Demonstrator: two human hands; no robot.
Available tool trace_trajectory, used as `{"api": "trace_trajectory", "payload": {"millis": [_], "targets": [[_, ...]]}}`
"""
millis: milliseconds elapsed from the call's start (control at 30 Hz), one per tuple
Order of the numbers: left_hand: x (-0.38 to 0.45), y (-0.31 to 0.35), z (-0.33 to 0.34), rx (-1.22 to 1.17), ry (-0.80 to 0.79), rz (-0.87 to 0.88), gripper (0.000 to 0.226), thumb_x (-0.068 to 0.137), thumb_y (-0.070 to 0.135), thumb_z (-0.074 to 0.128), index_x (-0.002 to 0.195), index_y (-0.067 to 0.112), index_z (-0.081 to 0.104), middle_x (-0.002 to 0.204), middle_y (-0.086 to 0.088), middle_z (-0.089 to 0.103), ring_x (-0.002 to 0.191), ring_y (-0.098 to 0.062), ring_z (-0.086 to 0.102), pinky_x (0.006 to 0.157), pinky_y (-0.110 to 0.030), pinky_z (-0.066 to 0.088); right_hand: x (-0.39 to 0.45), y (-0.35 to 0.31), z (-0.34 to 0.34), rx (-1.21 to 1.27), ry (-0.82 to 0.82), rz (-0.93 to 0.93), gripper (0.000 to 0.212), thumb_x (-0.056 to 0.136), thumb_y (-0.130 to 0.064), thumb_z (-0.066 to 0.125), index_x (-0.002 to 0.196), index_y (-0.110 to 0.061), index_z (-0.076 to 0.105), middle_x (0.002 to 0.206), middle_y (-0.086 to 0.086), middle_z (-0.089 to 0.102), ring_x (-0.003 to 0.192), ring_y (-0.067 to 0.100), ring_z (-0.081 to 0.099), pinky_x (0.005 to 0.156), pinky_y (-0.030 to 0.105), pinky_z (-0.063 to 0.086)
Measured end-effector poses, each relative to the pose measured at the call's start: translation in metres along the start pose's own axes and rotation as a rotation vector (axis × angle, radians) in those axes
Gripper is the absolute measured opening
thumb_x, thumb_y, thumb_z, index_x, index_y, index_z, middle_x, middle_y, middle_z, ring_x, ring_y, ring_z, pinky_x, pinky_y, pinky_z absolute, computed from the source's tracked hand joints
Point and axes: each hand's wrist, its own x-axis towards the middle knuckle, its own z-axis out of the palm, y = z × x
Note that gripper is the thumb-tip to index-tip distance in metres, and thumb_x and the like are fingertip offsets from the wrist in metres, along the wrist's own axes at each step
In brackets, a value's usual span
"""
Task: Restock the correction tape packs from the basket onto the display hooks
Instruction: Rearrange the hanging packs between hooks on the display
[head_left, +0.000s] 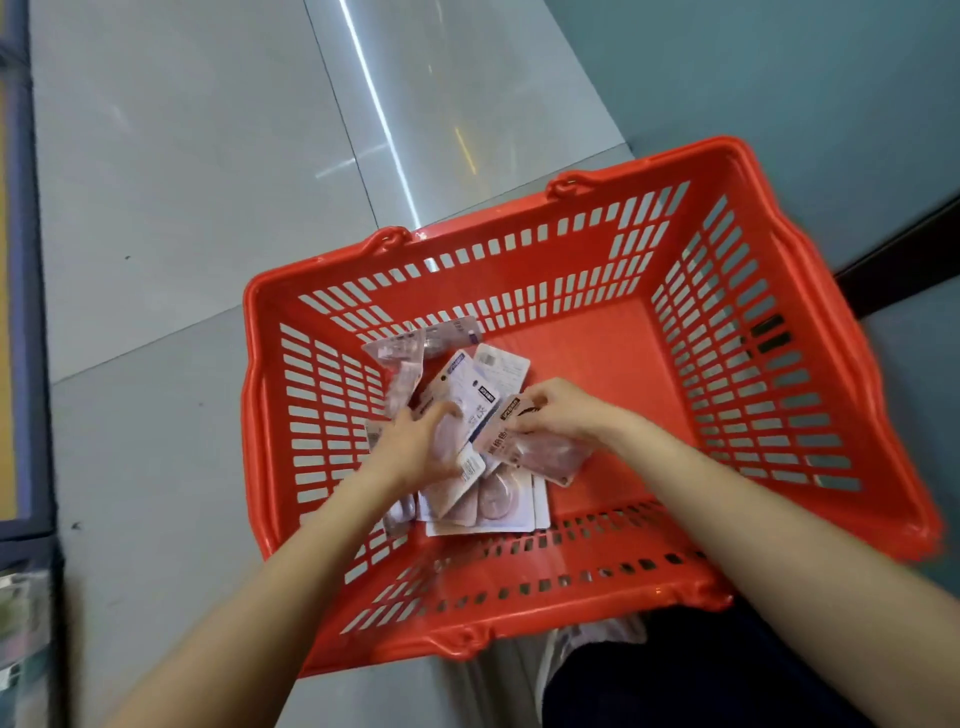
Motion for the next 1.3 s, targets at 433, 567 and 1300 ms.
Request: {"api": "trace_trajectory", "payload": {"millis": [433,567,1300], "targets": [[-0.004,0.003,0.016,-0.490,-0.009,-0.159,0.098,0.072,0.034,0.078,0.147,0.019,0.017,0.148,-0.007,0.031,0.131,-0.026,0.038,0.105,-0.037,0.034,0.026,-0.013,0.029,0.047,0.103,0.113,0.018,0.089,-0.015,0.059,0.105,-0.012,0.052,0.092,0.000,0.052,0.065,0.009,0.051,0.051,0.022,0.038],[-0.016,-0.007,0.009,-0.641,0.080,-0.192,0.085,0.070,0.027,0.080,0.138,0.019,0.030,0.124,0.001,0.049,0.111,-0.022,0.053,0.096,-0.040,0.046,0.026,-0.012,0.040,0.227,0.208,0.146,0.038,0.085,-0.017,0.066,0.113,-0.015,0.040,0.092,-0.001,0.047,0.067,0.011,0.049,0.051,0.024,0.037],[-0.093,0.120,-0.117,-0.999,0.430,0.381,0.081,0.071,0.026,0.079,0.138,0.018,0.033,0.119,0.001,0.050,0.105,-0.017,0.054,0.093,-0.033,0.046,-0.222,-0.078,-0.135,0.102,0.809,-0.168,0.015,0.085,-0.010,0.066,0.100,-0.011,0.069,0.058,-0.008,0.059,0.047,-0.005,0.045,0.043,0.007,0.030]]}}
